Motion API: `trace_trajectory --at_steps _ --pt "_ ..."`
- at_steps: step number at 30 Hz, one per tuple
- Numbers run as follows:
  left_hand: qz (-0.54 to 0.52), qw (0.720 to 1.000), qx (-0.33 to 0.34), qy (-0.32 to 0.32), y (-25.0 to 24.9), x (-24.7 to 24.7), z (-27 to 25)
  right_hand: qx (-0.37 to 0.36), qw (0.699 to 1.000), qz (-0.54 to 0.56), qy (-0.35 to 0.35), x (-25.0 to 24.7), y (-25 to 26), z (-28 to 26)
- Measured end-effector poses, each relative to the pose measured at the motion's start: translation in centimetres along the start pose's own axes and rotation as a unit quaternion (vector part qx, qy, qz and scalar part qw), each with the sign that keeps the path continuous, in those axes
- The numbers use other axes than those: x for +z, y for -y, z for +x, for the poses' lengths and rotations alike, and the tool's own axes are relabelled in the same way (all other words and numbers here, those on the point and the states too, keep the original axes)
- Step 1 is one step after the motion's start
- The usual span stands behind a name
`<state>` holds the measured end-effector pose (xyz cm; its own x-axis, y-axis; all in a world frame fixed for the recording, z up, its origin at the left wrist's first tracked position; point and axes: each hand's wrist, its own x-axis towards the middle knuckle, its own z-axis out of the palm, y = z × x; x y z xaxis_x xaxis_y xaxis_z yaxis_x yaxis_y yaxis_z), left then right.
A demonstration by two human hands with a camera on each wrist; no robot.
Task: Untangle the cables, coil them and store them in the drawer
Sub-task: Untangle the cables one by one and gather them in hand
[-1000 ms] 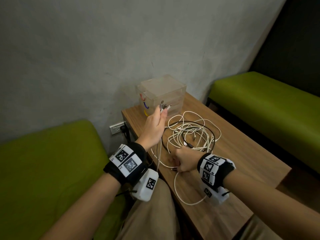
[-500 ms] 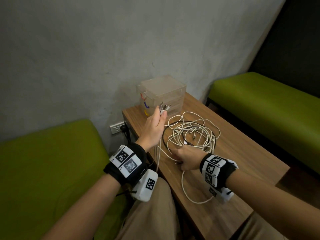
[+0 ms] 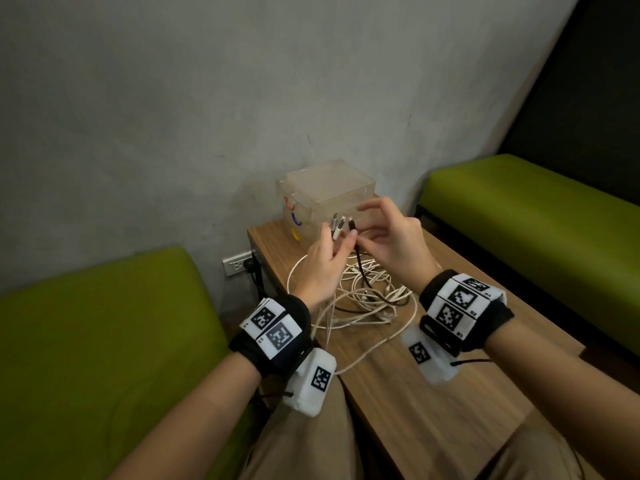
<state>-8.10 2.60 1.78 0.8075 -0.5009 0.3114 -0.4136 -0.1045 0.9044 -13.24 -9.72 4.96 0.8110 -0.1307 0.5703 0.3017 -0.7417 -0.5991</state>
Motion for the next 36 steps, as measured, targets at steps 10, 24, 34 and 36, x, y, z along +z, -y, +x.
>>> trace_trajectory --at_steps 10,24,34,36 --pt "-0.091 0.994 -0.055 -0.002 -0.2 1.8 1.2 0.01 0.998 -0.064 -0.008 0.1 -1.0 0.4" --pt "-0.121 0.976 0.084 -0.164 -3.5 -0.9 2.9 0.156 0.933 -0.12 0.302 3.9 -8.5 -8.3" --pt "-0.202 0.945 0.097 -0.237 -5.6 -5.4 4.5 0.16 0.907 -0.174 0.349 1.8 -8.6 -8.0" --pt "-0.134 0.963 0.086 -0.218 -4.7 -5.1 4.3 0.124 0.922 -0.163 0.329 1.7 -8.1 -7.4"
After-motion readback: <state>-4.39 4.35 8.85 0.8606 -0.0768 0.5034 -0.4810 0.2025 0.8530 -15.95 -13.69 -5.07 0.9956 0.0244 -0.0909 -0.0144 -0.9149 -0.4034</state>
